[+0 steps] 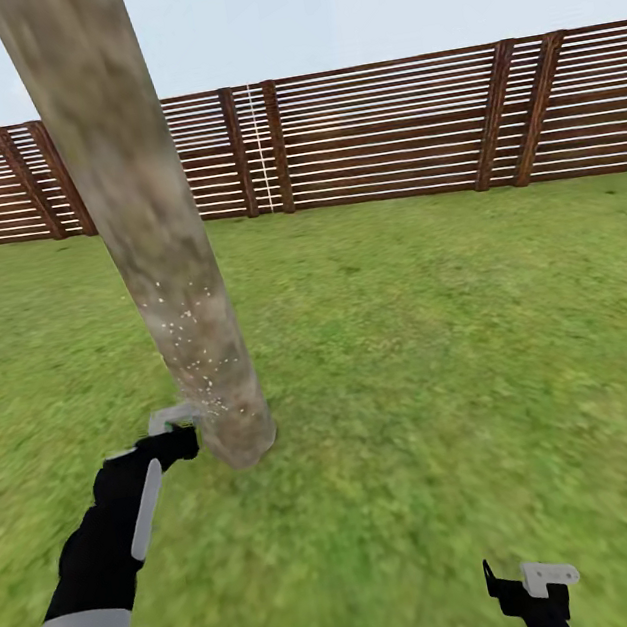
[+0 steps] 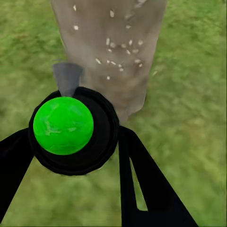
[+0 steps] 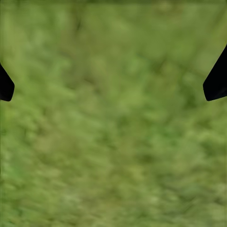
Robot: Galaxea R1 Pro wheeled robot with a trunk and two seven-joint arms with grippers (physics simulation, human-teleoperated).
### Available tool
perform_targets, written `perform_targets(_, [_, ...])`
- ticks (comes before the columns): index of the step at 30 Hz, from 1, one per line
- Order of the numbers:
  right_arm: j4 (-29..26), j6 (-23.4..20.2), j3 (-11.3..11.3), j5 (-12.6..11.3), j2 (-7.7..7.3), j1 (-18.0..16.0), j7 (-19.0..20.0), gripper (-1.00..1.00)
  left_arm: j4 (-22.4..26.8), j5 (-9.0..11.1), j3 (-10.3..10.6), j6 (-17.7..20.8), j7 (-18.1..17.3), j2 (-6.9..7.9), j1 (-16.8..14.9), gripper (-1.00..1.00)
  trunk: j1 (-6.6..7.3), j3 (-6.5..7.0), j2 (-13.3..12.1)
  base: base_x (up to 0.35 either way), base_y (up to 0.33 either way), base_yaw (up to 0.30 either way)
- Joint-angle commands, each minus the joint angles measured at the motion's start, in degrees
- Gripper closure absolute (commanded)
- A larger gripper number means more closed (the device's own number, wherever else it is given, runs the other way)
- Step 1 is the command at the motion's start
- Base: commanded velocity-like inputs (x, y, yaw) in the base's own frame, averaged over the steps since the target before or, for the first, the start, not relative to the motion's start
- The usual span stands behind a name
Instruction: In the garden, pick up the pesticide atomizer on the floor and spray pesticide onto both trees until each tree trunk is fully covered.
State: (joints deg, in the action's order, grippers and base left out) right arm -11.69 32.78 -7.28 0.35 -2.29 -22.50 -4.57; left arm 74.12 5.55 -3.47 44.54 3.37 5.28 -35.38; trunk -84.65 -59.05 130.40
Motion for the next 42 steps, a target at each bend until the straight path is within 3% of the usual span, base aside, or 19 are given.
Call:
perform_targets(1, [0.0,0.01,0.01,0.0,0.0,0.01,0.0,-1.0,-1.17,0.17,-0.05,-2.93,-0.02,0.15,0.76,1.0,0.0,0.0,0.0,0.0,0.0,0.0])
perform_targets(4, [0.0,0.0,-0.01,0.0,0.0,0.05,0.0,-1.0,-2.32,0.12,0.52,-11.18,-0.03,-0.28,4.08,1.0,0.0,0.0,0.0,0.0,0.0,0.0])
perform_targets(7, [0.0,0.0,0.0,0.0,0.0,0.03,0.0,-1.0,-2.39,0.37,2.41,-15.19,-0.02,-0.41,6.34,1.0,0.0,0.0,0.0,0.0,0.0,0.0])
perform_targets(10, [0.02,0.0,-0.01,0.0,0.0,0.03,0.0,-1.0,-2.59,0.46,2.59,-19.8,-0.33,0.05,8.72,1.0,0.0,0.0,0.0,0.0,0.0,0.0])
perform_targets(13, [0.07,0.0,0.01,0.0,0.0,0.01,0.0,-1.0,-4.48,0.28,2.27,-20.99,-1.44,0.32,9.71,1.0,0.0,0.0,0.0,0.0,0.0,0.0])
perform_targets(16, [0.09,0.0,0.01,0.0,0.0,0.03,0.0,-1.0,-4.98,0.06,2.82,-21.17,-1.59,-0.34,9.87,1.0,0.0,0.0,0.0,0.0,0.0,0.0])
perform_targets(18, [0.09,0.0,-0.01,0.0,0.0,0.0,0.0,-1.0,-5.03,0.28,5.9,-21.17,-1.36,-0.5,9.89,1.0,0.0,0.0,0.0,0.0,0.0,0.0])
perform_targets(22, [0.09,0.0,-0.01,0.0,0.0,0.01,0.0,-1.0,-5.39,0.34,7.25,-21.21,-1.12,-1.39,9.89,1.0,0.0,0.0,0.0,0.0,0.0,0.0])
perform_targets(23, [0.09,0.0,0.01,0.0,0.0,0.02,0.0,-1.0,-6.76,0.13,7.3,-21.24,-1.08,-1.96,9.67,1.0,0.0,0.0,0.0,0.0,0.0,0.0])
perform_targets(26, [0.06,0.0,0.0,0.0,0.0,0.02,0.0,-1.0,-12.21,0.07,6.86,-21.39,-0.85,-1.68,9.14,1.0,0.0,0.0,0.0,0.0,0.0,0.0])
perform_targets(30, [0.01,0.0,0.05,0.04,0.0,0.02,0.1,-1.0,-14.63,-0.34,5.16,-28.08,-0.07,-2.38,9.5,1.0,0.0,0.0,0.0,0.0,0.0,0.0])
perform_targets(33, [0.0,0.0,0.15,1.39,0.0,0.0,0.17,-1.0,-25.56,0.11,4.97,-29.64,3.19,-2.44,8.85,1.0,0.0,0.0,0.0,0.0,0.0,0.0])
perform_targets(35, [0.03,0.06,0.16,3.94,0.0,0.02,0.17,-1.0,-30.99,0.26,5.03,-35.25,3.58,-2.54,8.1,1.0,0.0,0.0,0.0,0.0,0.0,0.0])
perform_targets(38, [0.1,0.02,0.16,5.05,0.0,0.0,0.18,-1.0,-31.78,0.22,5.09,-39.4,3.48,-2.42,8.4,1.0,0.0,0.0,0.0,0.007,0.0,0.0])
perform_targets(42, [1.34,0.08,0.16,5.18,0.0,0.03,0.14,-1.0,-31.84,0.33,4.88,-39.8,3.65,-2.27,8.4,1.0,0.0,0.0,0.0,0.257,0.079,0.0])
